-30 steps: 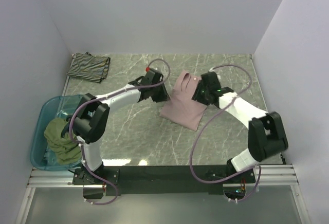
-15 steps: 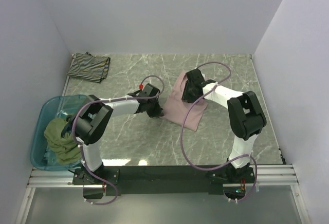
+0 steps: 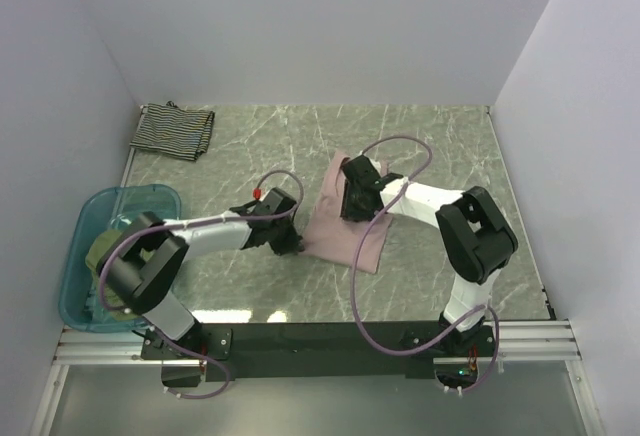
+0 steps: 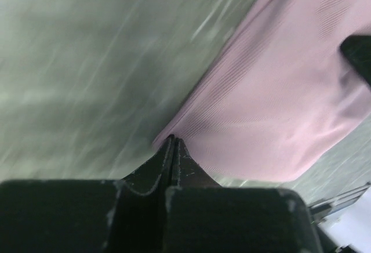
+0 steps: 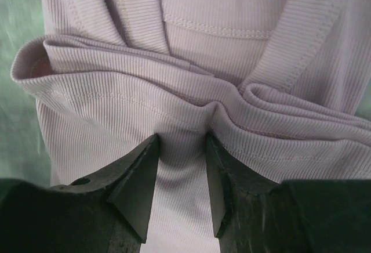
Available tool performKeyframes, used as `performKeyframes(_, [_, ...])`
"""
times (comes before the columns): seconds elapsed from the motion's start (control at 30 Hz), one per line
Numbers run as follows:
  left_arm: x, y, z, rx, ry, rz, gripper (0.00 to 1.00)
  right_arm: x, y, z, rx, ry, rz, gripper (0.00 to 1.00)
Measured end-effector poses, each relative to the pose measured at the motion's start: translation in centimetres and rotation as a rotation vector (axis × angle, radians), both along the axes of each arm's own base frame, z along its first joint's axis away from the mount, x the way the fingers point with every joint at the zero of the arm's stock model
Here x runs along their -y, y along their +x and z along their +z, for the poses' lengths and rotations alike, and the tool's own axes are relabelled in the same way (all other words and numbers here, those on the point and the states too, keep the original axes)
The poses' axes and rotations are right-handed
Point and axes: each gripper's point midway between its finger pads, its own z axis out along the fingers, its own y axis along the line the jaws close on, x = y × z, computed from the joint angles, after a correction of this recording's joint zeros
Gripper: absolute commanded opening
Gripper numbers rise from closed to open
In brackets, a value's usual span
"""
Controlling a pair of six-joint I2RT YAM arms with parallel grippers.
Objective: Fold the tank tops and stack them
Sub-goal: Fold the tank top
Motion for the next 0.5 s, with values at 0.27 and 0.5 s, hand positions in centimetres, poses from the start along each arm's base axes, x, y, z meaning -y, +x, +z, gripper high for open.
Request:
performKeyframes(0.27, [-2.3,-6.2,-0.4,-0.054,0.069,-0.053,0.02,-0.8,-2.4,0.1,-0.009,-0.033,0.071,0.46])
performKeyframes(0.5, [-2.6,-7.3,0.4,-0.055,0.129,-0.096,0.13,-2.4,0.2,1.2,0.005,-0.057,0.115,0.48])
